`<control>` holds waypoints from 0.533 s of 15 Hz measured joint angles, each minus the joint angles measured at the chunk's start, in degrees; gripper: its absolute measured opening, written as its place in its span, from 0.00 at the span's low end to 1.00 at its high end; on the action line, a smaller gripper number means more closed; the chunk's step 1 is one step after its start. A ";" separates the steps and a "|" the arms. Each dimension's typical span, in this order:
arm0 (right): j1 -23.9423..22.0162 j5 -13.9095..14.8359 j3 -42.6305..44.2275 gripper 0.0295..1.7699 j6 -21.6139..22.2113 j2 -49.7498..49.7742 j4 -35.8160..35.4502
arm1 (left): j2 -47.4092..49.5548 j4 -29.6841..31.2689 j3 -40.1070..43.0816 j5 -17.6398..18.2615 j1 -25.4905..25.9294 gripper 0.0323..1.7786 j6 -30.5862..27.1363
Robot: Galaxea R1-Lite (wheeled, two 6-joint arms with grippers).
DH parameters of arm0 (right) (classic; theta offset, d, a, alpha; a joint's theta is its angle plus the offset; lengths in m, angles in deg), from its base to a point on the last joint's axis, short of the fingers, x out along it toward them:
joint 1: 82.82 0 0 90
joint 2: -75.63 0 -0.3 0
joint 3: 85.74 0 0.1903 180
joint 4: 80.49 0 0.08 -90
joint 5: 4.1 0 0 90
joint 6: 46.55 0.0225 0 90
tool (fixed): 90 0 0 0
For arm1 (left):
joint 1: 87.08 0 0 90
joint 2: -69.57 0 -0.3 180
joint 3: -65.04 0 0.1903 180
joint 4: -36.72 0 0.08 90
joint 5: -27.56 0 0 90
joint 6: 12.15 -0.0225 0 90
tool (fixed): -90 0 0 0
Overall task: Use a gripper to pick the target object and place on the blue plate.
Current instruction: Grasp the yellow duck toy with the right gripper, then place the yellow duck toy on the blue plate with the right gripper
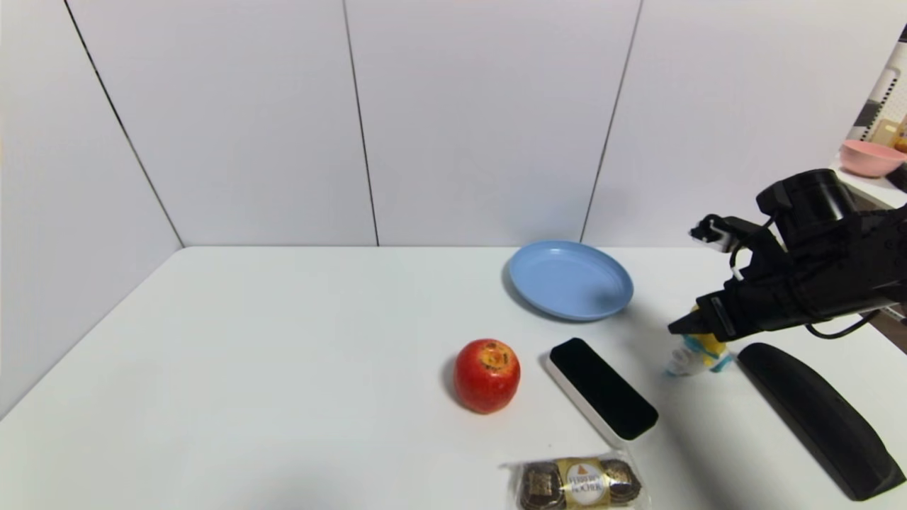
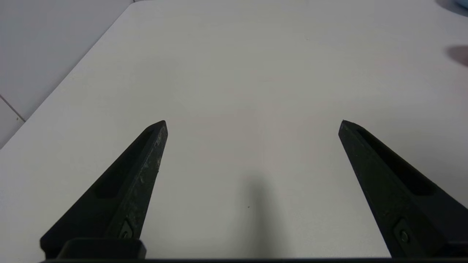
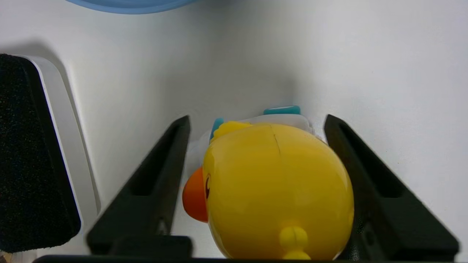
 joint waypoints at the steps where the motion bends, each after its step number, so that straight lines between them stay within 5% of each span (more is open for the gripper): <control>1: 0.00 0.00 -0.02 0.60 0.00 -0.05 -0.06 | 0.00 0.00 0.00 0.05 0.00 0.95 0.00; 8: -0.05 0.00 0.00 0.59 0.02 -0.20 0.00 | 0.00 0.00 0.00 0.05 0.00 0.95 0.00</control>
